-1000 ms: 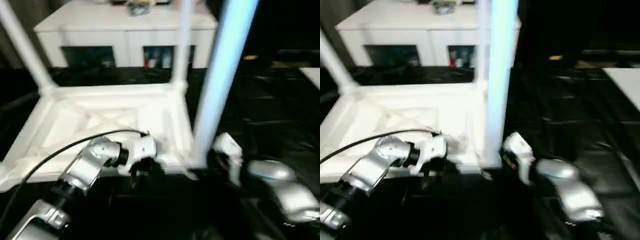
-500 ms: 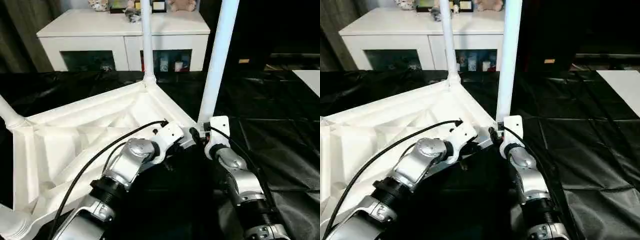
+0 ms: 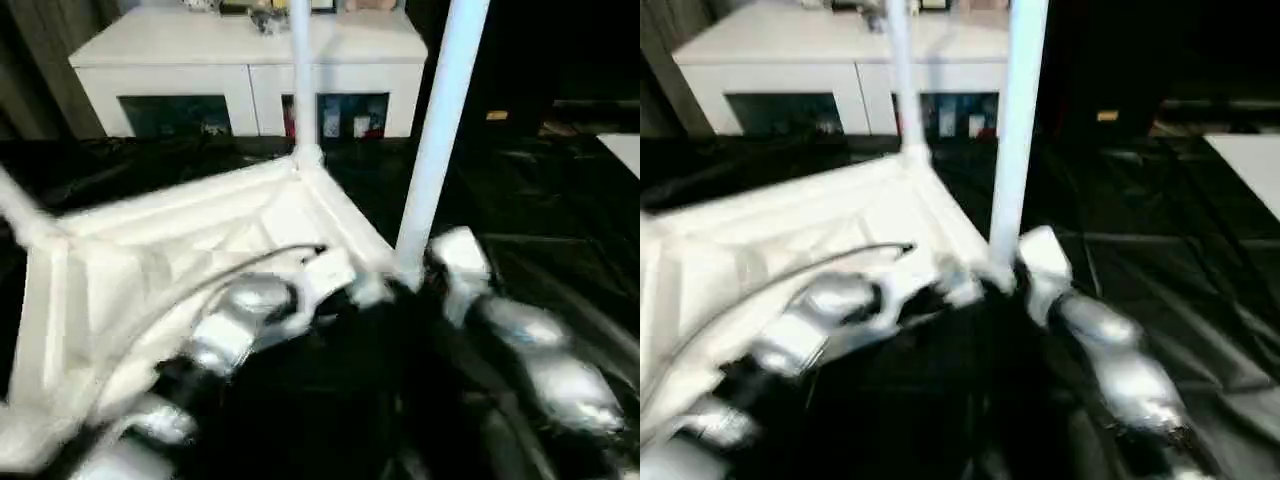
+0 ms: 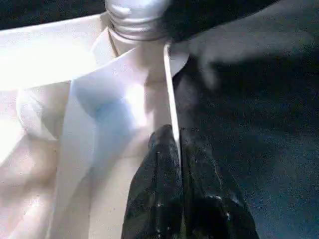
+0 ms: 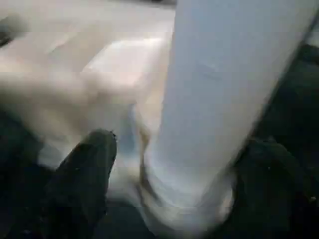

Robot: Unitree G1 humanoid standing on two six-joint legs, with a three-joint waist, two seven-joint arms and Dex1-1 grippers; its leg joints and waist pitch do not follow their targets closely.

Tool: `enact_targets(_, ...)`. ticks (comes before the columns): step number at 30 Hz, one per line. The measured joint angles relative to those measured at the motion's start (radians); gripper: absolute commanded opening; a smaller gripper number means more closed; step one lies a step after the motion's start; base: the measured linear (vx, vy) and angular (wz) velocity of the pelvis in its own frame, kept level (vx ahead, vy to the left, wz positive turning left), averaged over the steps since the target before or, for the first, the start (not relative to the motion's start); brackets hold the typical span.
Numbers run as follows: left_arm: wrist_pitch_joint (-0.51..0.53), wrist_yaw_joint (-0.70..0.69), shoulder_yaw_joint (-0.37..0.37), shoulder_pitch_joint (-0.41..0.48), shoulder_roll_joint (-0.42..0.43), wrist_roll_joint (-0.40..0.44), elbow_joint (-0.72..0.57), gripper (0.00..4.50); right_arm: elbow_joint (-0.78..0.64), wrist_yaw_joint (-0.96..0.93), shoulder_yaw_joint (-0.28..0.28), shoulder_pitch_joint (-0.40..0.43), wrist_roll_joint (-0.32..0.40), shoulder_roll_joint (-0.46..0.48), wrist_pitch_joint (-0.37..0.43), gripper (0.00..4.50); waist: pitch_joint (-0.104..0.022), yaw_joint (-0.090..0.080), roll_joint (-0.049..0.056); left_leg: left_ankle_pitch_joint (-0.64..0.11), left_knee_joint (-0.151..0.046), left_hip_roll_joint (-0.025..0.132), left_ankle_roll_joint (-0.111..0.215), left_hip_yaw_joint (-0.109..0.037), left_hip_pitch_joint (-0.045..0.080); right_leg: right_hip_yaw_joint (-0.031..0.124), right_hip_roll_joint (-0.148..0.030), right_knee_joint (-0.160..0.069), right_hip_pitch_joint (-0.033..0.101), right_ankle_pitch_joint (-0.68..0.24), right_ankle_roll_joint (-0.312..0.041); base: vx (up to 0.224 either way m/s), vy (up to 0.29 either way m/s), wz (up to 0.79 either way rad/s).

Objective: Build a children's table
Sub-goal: Rotate leg to tighten

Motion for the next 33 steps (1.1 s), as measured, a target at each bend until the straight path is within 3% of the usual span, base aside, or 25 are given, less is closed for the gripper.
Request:
enact_targets(3,-0.045,-0.145,0.001,0.015,0.093,-0.036,-0.028,0.00,-0.028,0.135,0.024,0.042,0.035,-0.055,0.021,3.88,0.000,0.001,0.001,0.003,-0.002,0.001,0.006,0.000,0.000,-0.001,0.001,0.000,-0.001,-0.002,-0.002,0.035,-0.003,-0.02)
enact_targets(8,-0.026,-0.256,-0.025,0.030,0.127,-0.050,-0.082,0.00,-0.031,0.206,0.055,0.035,0.056,-0.056,0.031,3.88,0.002,0.015,0.003,0.001,0.002,0.000,0.009,0.003,0.001,0.000,-0.002,-0.001,-0.003,-0.003,-0.004,0.000,0.000,0.00)
enact_targets(12,-0.024,-0.264,-0.027,0.031,0.137,-0.059,-0.084,0.00,-0.031,0.221,0.058,0.030,0.059,-0.058,0.034,3.88,0.002,0.013,0.003,0.000,0.002,0.000,0.010,0.005,0.001,0.001,-0.002,0.000,-0.003,-0.003,-0.004,0.000,0.000,0.00)
enact_targets(17,-0.030,-0.268,-0.026,0.032,0.139,-0.059,-0.082,0.00,-0.030,0.245,0.064,0.023,0.059,-0.061,0.044,3.23,0.002,0.013,0.003,0.000,0.002,0.000,0.010,0.004,0.002,0.001,-0.002,0.001,-0.002,-0.003,-0.004,0.000,0.000,0.00)
enact_targets(19,-0.029,-0.269,-0.026,0.032,0.139,-0.059,-0.082,0.00,-0.030,0.248,0.064,0.023,0.059,-0.061,0.044,3.23,0.002,0.012,0.003,0.000,0.002,0.000,0.010,0.004,0.002,0.001,-0.002,0.001,-0.002,-0.003,-0.004,0.000,0.000,0.00)
enact_targets(23,-0.021,-0.270,-0.025,0.032,0.139,-0.063,-0.082,0.00,-0.029,0.250,0.064,0.023,0.067,-0.058,0.051,2.83,0.002,0.013,0.003,0.000,0.003,0.000,0.010,0.004,0.002,0.001,-0.002,0.001,-0.002,-0.003,-0.004,0.000,0.000,0.00)
enact_targets(28,-0.016,-0.272,-0.023,0.032,0.140,-0.065,-0.082,0.00,-0.024,0.248,0.060,0.023,0.069,-0.048,0.053,2.74,0.002,0.012,0.003,0.000,0.003,0.000,0.010,0.004,0.002,0.001,-0.002,0.002,-0.002,-0.003,-0.004,0.000,0.000,0.00)
enact_targets(31,0.005,-0.235,-0.005,0.032,0.126,-0.061,-0.073,0.00,0.019,0.174,0.050,0.007,0.053,0.013,0.047,2.72,0.002,0.004,0.000,0.001,0.004,0.000,0.009,0.005,0.004,0.002,-0.002,0.006,-0.002,-0.003,-0.004,0.000,0.000,0.00)
enact_targets(33,0.047,-0.154,0.024,0.021,0.090,-0.042,-0.052,0.00,0.084,0.023,0.028,-0.032,0.025,0.111,0.049,2.72,0.004,-0.014,-0.004,0.000,0.005,0.000,0.001,0.005,0.005,0.002,-0.002,0.010,-0.001,-0.002,-0.006,-0.033,-0.006,-0.03)
